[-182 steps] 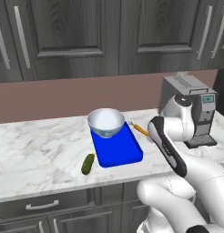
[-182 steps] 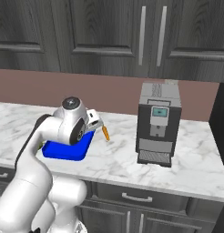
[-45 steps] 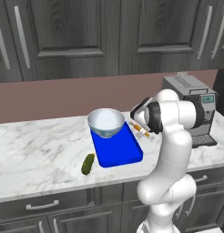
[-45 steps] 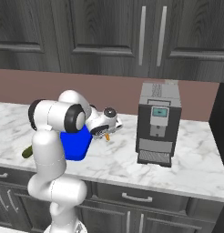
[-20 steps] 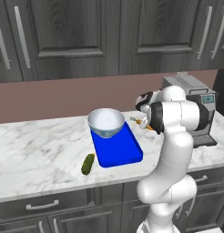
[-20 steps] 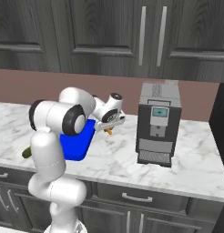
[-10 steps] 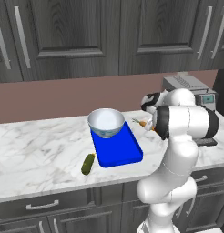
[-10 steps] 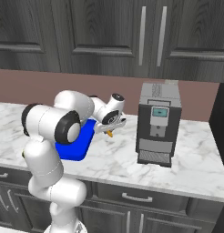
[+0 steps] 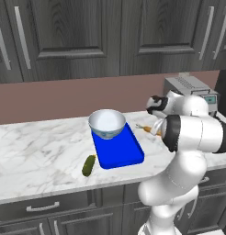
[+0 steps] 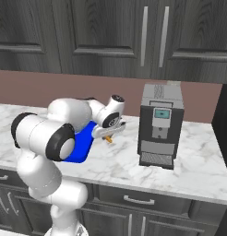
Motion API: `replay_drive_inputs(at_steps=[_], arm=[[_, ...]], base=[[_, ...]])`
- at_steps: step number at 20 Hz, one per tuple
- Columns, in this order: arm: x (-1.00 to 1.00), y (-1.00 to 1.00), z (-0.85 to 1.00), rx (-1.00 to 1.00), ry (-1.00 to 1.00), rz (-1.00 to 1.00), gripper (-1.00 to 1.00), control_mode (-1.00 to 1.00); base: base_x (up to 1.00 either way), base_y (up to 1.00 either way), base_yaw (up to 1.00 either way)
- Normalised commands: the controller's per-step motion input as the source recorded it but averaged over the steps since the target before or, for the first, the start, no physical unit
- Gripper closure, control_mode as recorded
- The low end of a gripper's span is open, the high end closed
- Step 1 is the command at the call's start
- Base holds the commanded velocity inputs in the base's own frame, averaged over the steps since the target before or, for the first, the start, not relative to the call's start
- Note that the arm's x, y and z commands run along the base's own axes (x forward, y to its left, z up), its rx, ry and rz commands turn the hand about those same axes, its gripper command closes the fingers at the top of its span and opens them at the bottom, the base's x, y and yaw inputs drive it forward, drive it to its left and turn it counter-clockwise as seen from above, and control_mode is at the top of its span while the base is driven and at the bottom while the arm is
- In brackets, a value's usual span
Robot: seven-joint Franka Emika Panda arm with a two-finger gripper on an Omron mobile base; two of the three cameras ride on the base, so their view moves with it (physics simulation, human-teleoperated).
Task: Place the two vegetables and bowl onto the tray for setting up a vegetable dip station.
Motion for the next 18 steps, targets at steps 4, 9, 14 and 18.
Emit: replay_drive_inputs(at_steps=[4, 9, 14, 18], arm=[[-0.41, 0.03, 0.09, 0.00, 0.09, 0.19, 1.00, -1.00], [-0.42, 0.02, 0.08, 0.00, 0.01, 0.26, 1.00, -1.00], [-0.38, 0.13, 0.09, 0.00, 0.00, 0.29, 1.00, -1.00], [-0.24, 0.27, 0.06, 0.00, 0.00, 0.21, 1.00, -1.00]], base=[[0.00, 0.00, 0.00], [0.00, 0.00, 0.00], [0.00, 0.00, 0.00], [0.00, 0.00, 0.00]])
